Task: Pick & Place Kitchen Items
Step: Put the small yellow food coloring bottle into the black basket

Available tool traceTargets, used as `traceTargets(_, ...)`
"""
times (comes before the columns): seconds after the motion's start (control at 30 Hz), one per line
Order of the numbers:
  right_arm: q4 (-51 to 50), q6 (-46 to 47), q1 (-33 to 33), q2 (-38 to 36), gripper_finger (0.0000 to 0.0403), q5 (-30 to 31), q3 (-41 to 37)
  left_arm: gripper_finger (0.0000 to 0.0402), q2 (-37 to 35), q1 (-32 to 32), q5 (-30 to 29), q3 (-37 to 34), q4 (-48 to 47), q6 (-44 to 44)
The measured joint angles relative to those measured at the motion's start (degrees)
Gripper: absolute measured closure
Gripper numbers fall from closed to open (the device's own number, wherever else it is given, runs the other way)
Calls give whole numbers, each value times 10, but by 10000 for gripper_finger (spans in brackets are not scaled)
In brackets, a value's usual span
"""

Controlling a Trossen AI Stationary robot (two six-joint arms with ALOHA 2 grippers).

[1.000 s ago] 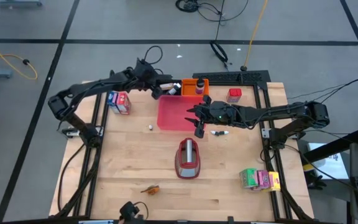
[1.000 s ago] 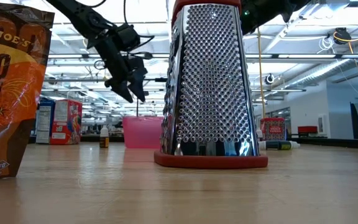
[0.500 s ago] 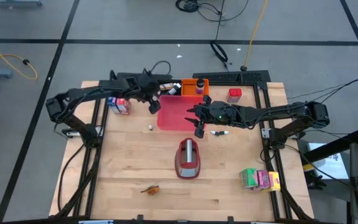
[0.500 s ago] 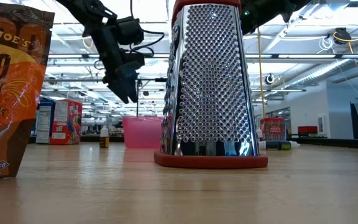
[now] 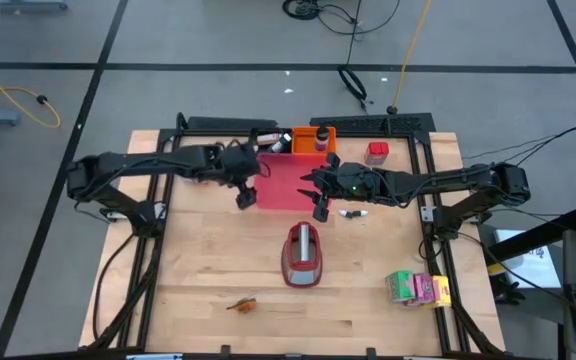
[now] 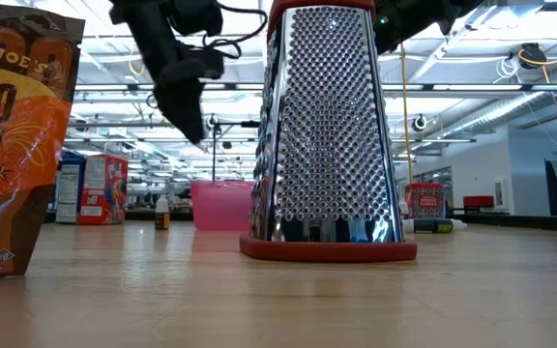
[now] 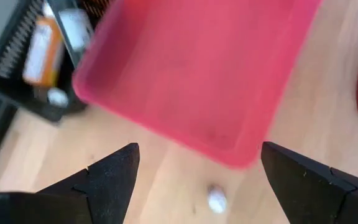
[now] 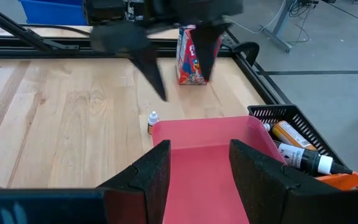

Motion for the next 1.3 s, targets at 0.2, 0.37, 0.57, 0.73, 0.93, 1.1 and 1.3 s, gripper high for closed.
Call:
traceTargets(0.2,-3,0,0,0,248,0,0,62,-12,-66,-44,-1,-47,-55)
traceTargets(0.37,-3,0,0,0,248,0,0,62,-15,-114,-88,-27,-47,-97)
traceTargets(0.57,-3,-1,0,0,248,0,0,62,-15,-143,-125,-76,-40,-154)
traceTargets(0.73,-3,0,0,0,248,0,0,62,-15,-151,-169,-113,-29,-201)
traceTargets(0.93,-3,0,0,0,248,0,0,62,-15,-152,-201,-156,25,-227)
traceTargets(1.1,-2,-1,0,0,248,0,0,62,-15,-152,-210,-195,84,-229)
traceTargets(1.3,-2,-2,0,0,248,0,0,62,-15,-151,-210,-243,146,-227)
